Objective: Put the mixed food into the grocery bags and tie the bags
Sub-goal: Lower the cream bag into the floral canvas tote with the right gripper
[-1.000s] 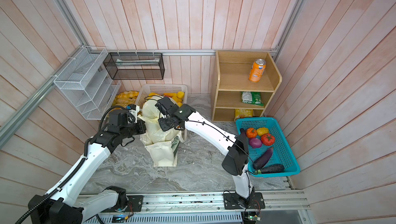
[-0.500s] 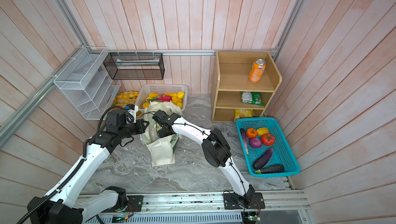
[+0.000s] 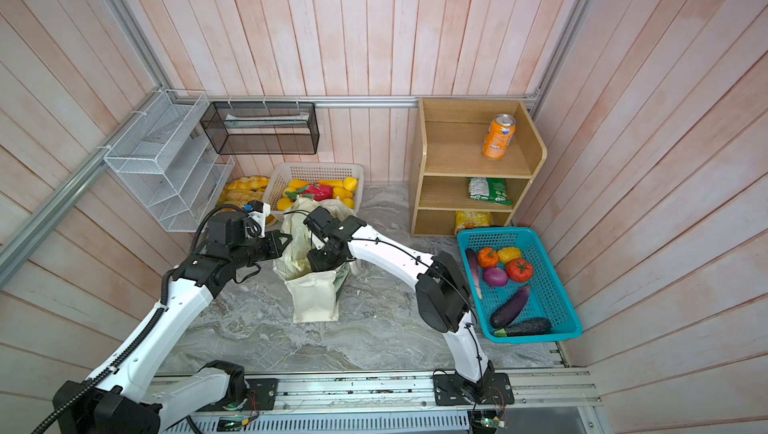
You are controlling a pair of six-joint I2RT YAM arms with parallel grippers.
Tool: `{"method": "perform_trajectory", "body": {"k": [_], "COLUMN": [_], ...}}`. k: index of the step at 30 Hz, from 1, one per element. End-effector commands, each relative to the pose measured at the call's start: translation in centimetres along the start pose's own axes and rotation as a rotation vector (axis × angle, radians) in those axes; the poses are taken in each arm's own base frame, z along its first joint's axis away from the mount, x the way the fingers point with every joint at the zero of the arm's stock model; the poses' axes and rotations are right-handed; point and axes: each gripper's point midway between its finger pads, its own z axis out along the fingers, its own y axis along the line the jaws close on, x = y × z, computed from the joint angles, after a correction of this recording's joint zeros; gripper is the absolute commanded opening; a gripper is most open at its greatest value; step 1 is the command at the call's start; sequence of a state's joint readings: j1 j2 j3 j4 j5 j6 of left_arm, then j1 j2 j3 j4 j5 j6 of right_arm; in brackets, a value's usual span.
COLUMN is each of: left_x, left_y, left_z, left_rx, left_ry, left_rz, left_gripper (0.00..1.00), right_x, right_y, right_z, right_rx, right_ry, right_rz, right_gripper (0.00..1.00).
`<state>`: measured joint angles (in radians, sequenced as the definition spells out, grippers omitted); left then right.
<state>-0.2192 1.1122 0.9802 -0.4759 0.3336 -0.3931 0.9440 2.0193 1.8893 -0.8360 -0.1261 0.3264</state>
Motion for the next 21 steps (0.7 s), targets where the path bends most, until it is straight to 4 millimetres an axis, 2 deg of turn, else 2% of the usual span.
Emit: {"method": "perform_trajectory", "body": {"k": [1, 6, 8, 12, 14, 18, 21], "left_x": [-1.2, -1.3, -1.2, -0.8, -0.7, -0.4, -0.2], "left_y": [-1.5, -1.8, -1.8, -1.8, -1.8, -1.8, -1.7], "left_z": [-0.1, -0.1, -0.1, 0.0, 0.1, 0.3, 0.5], "left_rx": [0.072, 0.084, 0.088, 0.1, 0.101, 0.108, 0.112], "left_ry": [-0.053, -0.052, -0.05, -0.045, -0.042, -0.035, -0.03], "left_rz": [0.033, 0.036, 0.036, 0.032, 0.029, 0.025, 0.018], "left_gripper": [0.0, 0.0, 0.0, 0.0, 0.0, 0.0, 0.0], "right_x": [-0.7, -1.6, -2.7, -6.0, -7.5, -10.0, -10.6], "right_y": [0.7, 0.5, 0.7, 1.3, 1.5, 1.4, 0.5], "right_z": [-3.8, -6.0, -6.8, -8.1, -8.4, -7.2, -4.2], "right_rx": [-0.005, 0.021, 0.016, 0.003, 0.0, 0.017, 0.026], "right_ry": [-0.043, -0.102, -0.148, -0.255, -0.289, -0.333, -0.314], "right_rz": [-0.004, 0.0, 0.003, 0.015, 0.019, 0.03, 0.056], "right_gripper": [0.6, 0.59, 0.52, 0.31, 0.3, 0.29, 0.29]}}
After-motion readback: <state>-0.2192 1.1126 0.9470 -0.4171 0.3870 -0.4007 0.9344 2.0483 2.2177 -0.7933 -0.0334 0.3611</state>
